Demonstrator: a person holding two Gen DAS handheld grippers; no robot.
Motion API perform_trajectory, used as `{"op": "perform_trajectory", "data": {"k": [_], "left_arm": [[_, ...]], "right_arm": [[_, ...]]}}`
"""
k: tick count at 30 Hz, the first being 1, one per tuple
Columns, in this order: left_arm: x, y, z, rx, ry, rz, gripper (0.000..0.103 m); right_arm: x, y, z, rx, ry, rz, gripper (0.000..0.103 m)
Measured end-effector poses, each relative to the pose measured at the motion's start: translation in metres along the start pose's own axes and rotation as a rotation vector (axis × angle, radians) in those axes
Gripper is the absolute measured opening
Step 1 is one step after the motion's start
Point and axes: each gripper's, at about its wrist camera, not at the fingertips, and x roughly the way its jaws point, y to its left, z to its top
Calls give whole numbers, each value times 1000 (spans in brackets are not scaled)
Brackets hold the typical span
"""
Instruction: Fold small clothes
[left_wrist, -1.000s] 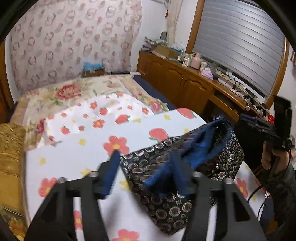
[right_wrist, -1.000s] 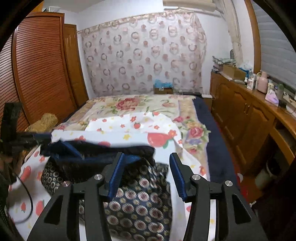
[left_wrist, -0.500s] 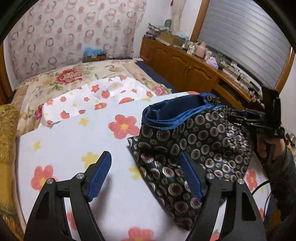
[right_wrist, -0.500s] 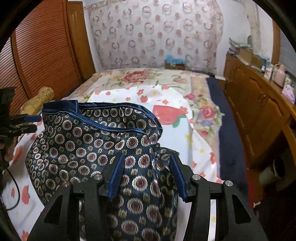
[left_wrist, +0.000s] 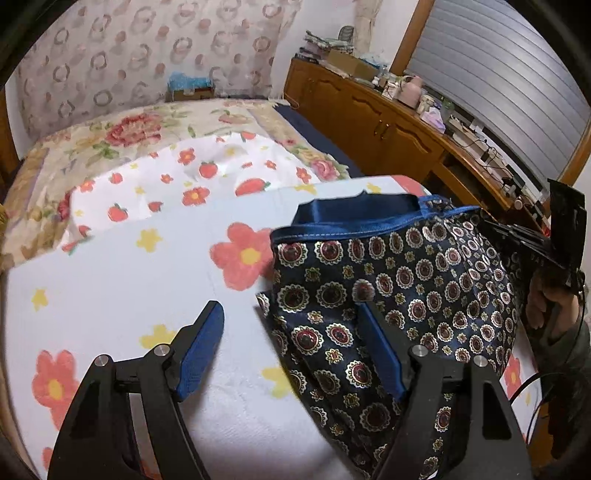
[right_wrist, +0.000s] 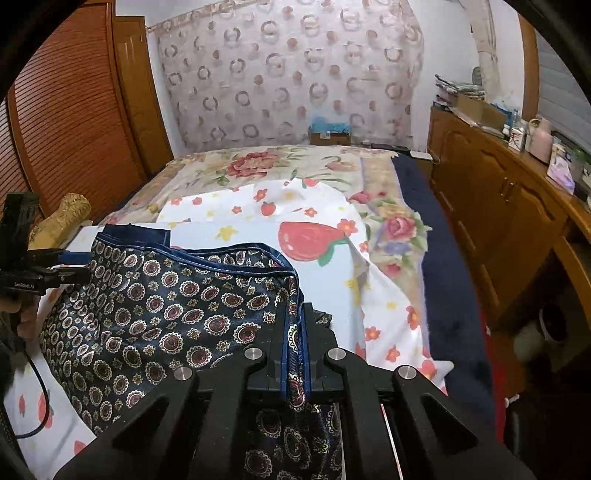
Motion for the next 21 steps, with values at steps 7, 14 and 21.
{"op": "perform_trajectory", "data": {"k": [7,14,21], "left_arm": [[1,-5,0,15,-1,-29,47],[1,-13,0,53,1,-59,6],[-38,-4,6,51,-107,-25,5]], "right_arm": [[12,8,5,5,28,-65,44],[10,8,1,7,31,-29,66],[18,5,0,13,61,18,72]]}}
